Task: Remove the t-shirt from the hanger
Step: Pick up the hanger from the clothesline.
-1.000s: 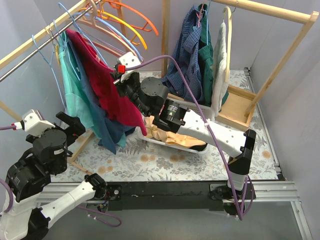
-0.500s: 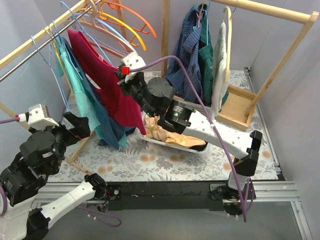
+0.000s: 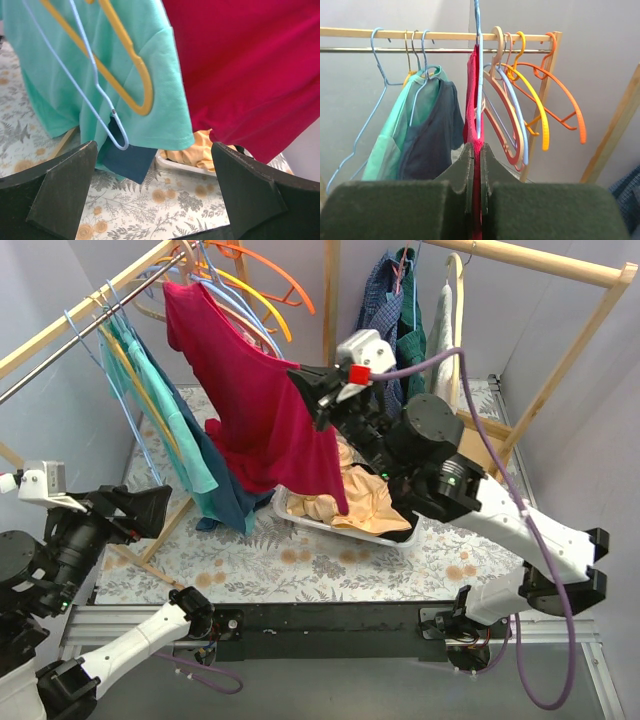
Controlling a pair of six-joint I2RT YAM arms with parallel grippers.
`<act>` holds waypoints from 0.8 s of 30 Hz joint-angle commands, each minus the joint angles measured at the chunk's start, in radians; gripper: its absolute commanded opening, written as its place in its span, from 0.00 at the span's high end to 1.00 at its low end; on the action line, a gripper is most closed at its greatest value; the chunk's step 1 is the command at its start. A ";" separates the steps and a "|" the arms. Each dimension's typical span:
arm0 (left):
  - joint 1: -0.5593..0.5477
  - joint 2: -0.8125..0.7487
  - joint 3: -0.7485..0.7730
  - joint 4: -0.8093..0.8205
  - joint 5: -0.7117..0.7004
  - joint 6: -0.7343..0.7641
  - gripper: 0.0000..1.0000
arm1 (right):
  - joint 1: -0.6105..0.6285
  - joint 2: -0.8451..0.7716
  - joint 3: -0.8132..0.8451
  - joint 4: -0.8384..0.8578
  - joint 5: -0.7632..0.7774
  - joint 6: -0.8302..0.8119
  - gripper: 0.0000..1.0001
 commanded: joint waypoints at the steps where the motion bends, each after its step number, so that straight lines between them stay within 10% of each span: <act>1: -0.001 0.048 0.056 -0.010 0.131 0.082 0.02 | 0.006 -0.159 -0.075 -0.061 -0.025 0.007 0.99; 24: 0.001 0.266 0.182 0.318 0.315 0.240 0.02 | 0.006 -0.470 0.062 -0.478 -0.253 0.028 0.99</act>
